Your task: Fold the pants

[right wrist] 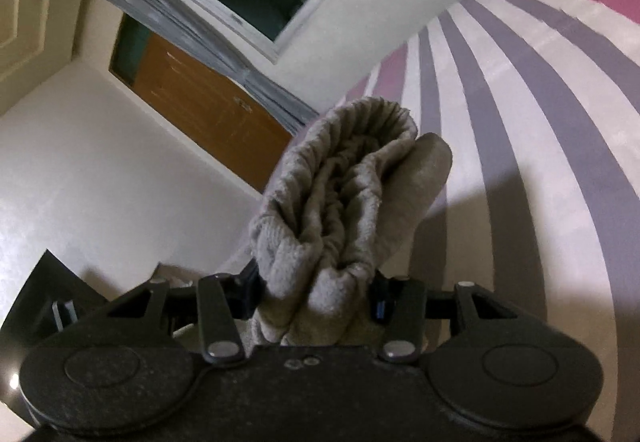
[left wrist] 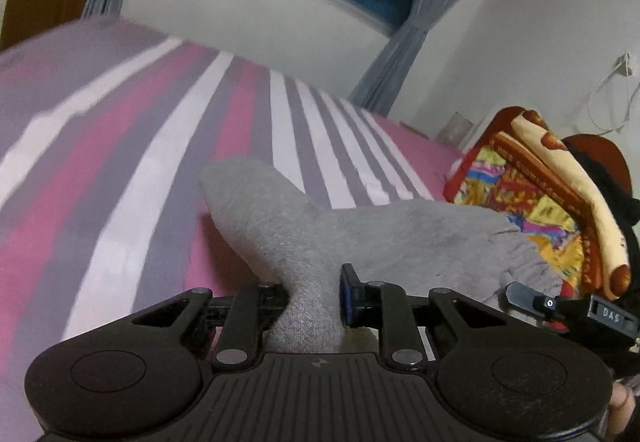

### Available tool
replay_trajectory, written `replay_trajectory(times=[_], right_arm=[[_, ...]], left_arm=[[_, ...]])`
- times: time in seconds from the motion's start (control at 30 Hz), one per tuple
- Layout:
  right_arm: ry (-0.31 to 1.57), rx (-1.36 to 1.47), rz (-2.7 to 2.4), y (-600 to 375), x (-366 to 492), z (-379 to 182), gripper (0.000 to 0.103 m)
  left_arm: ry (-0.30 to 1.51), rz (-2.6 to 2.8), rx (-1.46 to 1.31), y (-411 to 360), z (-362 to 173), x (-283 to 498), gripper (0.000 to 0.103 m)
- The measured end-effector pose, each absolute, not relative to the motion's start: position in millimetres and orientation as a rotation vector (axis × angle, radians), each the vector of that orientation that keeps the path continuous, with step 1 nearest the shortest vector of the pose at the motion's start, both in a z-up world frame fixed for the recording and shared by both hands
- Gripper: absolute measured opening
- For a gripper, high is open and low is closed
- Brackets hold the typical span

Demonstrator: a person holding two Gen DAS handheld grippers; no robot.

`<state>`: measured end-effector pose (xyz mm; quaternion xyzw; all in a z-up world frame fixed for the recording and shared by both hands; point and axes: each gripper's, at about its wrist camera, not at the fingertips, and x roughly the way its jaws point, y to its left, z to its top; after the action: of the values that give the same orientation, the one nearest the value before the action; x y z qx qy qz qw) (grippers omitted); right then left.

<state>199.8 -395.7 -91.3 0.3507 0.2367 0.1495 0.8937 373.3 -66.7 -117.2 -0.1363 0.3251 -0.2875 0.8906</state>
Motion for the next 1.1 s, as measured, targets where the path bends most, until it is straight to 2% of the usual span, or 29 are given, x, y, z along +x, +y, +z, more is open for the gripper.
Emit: replay_trajectory(times=[0.23, 0.47, 0.53, 0.6, 0.67, 0.8, 0.87, 0.9, 1.0, 1.1], right_arm=[[0.491, 0.733, 0.275, -410, 253, -100, 0.049], [0.627, 0.762, 0.158, -424, 273, -154, 0.051], [0.66, 0.773, 0.114, -427, 272, -171, 0.056], [0.693, 0.747, 0.064, -426, 266, -181, 0.061], [0.695, 0.714, 0.05, -423, 259, -183, 0.065], [0.656, 0.643, -0.013, -418, 251, -166, 0.072], [0.601, 0.595, -0.061, -415, 241, -152, 0.072], [0.586, 0.568, -0.078, -416, 241, -144, 0.069], [0.557, 0.428, -0.075, -399, 236, -123, 0.051], [0.537, 0.318, -0.04, -377, 243, -110, 0.047]], left_arm=[[0.672, -0.544, -0.198, -94, -120, 432, 0.021], [0.767, -0.462, -0.066, -117, -182, 452, 0.023], [0.8, -0.425, -0.013, -121, -199, 449, 0.031], [0.825, -0.403, -0.018, -117, -211, 446, 0.044], [0.832, -0.39, -0.026, -113, -212, 444, 0.051], [0.79, -0.339, 0.044, -116, -198, 430, 0.051], [0.746, -0.312, 0.068, -115, -188, 420, 0.051], [0.734, -0.313, 0.071, -113, -183, 415, 0.051], [0.711, -0.334, 0.074, -116, -172, 404, 0.051], [0.707, -0.347, 0.089, -125, -167, 396, 0.051]])
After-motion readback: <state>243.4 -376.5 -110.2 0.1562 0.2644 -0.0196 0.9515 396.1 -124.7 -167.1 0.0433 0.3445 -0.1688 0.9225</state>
